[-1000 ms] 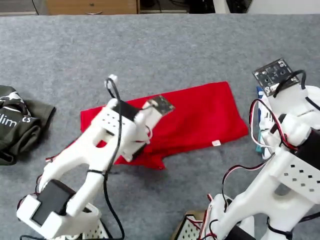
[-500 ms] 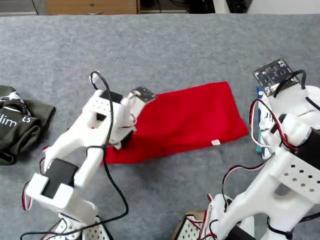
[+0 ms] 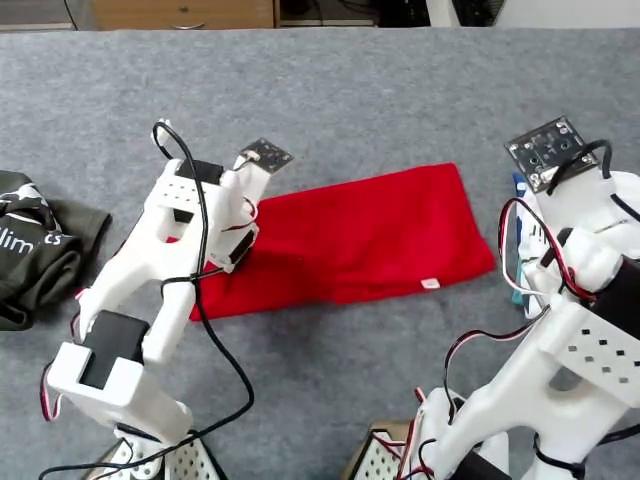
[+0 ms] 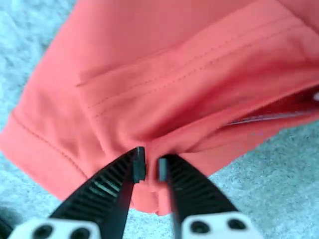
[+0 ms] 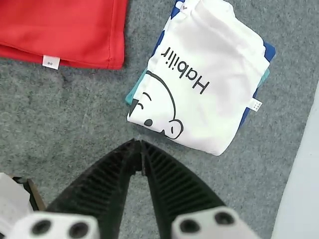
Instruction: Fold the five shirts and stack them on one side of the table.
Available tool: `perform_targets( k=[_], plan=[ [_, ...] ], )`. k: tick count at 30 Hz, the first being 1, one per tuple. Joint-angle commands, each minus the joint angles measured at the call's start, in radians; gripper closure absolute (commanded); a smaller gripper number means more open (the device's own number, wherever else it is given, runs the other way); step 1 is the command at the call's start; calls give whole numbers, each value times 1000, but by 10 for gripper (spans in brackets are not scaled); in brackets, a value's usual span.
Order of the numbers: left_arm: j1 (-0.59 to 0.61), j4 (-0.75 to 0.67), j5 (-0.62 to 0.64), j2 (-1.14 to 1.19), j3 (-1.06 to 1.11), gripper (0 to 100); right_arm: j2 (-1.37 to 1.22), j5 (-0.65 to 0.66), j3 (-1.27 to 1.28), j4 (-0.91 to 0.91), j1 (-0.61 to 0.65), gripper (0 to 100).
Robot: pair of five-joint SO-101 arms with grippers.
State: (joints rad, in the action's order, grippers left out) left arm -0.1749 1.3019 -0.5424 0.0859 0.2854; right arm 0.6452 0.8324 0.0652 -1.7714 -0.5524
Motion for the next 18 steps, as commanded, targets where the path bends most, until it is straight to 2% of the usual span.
perform_targets(
  k=[1, 4, 7, 18],
  plan=[
    [20, -9, -8, -7, -34, 803, 8, 9, -1, -11, -10, 994],
    [29, -12, -25, -7, -41, 797, 8, 9, -1, -11, -10, 994],
    [31, -8, -114, -7, -34, 797, 8, 9, -1, -11, -10, 994],
    [143, -12, -282, -7, -38, 797, 8, 9, -1, -11, -10, 994]
  ],
)
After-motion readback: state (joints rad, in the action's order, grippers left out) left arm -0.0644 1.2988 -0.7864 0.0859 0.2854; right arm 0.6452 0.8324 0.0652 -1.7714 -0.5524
